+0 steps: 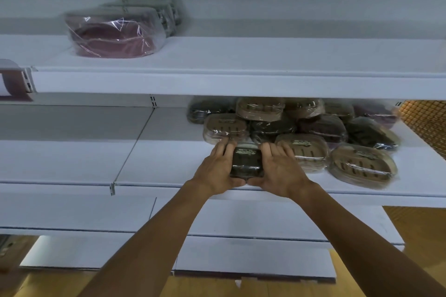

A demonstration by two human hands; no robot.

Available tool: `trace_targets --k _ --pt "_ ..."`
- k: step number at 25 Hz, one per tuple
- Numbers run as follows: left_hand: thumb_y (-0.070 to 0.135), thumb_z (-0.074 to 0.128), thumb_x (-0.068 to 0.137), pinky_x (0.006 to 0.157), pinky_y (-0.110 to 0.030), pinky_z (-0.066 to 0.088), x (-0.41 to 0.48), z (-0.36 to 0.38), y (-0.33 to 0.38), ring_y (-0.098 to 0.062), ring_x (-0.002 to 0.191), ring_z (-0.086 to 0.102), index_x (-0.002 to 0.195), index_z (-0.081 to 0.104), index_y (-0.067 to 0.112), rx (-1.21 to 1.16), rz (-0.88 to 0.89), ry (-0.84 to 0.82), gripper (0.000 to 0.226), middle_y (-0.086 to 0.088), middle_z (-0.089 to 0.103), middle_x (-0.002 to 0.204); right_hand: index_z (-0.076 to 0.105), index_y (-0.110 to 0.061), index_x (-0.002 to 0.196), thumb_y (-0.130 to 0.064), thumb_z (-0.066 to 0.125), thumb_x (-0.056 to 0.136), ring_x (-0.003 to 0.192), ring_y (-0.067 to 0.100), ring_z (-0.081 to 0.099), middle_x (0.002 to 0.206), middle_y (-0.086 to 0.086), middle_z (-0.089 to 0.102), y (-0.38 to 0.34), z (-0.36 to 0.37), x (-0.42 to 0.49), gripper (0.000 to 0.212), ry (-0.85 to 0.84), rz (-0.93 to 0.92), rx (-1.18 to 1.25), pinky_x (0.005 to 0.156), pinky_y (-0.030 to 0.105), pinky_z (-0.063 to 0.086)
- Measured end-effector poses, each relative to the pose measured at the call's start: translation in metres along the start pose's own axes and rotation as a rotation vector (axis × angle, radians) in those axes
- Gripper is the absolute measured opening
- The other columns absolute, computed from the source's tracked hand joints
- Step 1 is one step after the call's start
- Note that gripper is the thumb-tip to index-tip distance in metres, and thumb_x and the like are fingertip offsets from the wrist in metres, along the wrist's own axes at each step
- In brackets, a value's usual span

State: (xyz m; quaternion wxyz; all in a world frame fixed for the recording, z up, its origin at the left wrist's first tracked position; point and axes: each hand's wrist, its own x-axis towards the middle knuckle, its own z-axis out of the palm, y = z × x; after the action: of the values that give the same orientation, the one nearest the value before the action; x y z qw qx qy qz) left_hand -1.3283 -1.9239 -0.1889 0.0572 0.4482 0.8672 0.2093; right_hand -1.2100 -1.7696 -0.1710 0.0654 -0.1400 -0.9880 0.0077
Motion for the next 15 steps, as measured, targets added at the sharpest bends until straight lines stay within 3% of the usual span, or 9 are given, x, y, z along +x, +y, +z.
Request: trace_targets --k 3,6,9,11,15 --pt "0.047 0.086 0.068 0.100 -0.041 0.050 -0.013 0.001 0.005 -0.021 0.128 0.041 0.149 0.021 0.023 -0.011 -0.041 0.009 0.106 0.002 0.031 0.146 0.036 -0.017 0.134 -0.074 0.065 0.068 0.121 0.022 0.047 0.125 0.001 0.052 -0.002 -0.002 -0.008 0.092 -0.021 -0.024 0.009 0.117 0.043 0.020" --pt "0.049 0.083 0.072 0.100 -0.043 0.049 -0.027 -0.005 0.012 -0.020 0.129 0.040 0.153 0.014 0.025 -0.026 -0.067 -0.023 0.109 0.004 0.029 0.146 0.018 -0.014 0.152 -0.071 0.061 0.077 0.135 0.023 0.035 0.146 0.005 0.040 -0.004 -0.014 -0.020 0.103 -0.082 -0.059 -0.014 0.119 0.041 0.015" --pt "0.054 0.079 0.075 0.101 -0.042 0.048 -0.044 -0.020 0.022 -0.017 0.131 0.038 0.156 0.009 0.026 -0.010 -0.031 -0.060 0.110 0.007 0.025 0.147 0.008 -0.014 0.156 -0.069 0.056 0.083 0.137 0.025 0.031 0.152 0.006 0.030 -0.007 -0.034 -0.039 0.103 -0.121 -0.080 0.001 0.114 0.037 0.027" --pt "0.056 0.076 0.077 0.100 -0.038 0.049 -0.061 -0.036 0.034 -0.015 0.131 0.037 0.156 0.009 0.028 0.020 0.016 0.005 0.108 0.008 0.024 0.148 0.005 -0.015 0.156 -0.070 0.054 0.084 0.138 0.024 0.029 0.155 0.006 0.025 -0.009 -0.054 -0.054 0.103 -0.091 -0.100 0.018 0.112 0.036 0.032" --pt "0.064 0.071 0.077 0.099 -0.034 0.048 -0.091 -0.079 0.062 -0.011 0.129 0.041 0.155 0.012 0.035 0.026 0.094 0.125 0.102 0.013 0.023 0.149 0.003 -0.018 0.157 -0.070 0.050 0.086 0.145 0.020 0.018 0.161 0.000 0.013 -0.015 -0.108 -0.081 0.100 -0.046 -0.141 0.061 0.114 0.035 0.029"
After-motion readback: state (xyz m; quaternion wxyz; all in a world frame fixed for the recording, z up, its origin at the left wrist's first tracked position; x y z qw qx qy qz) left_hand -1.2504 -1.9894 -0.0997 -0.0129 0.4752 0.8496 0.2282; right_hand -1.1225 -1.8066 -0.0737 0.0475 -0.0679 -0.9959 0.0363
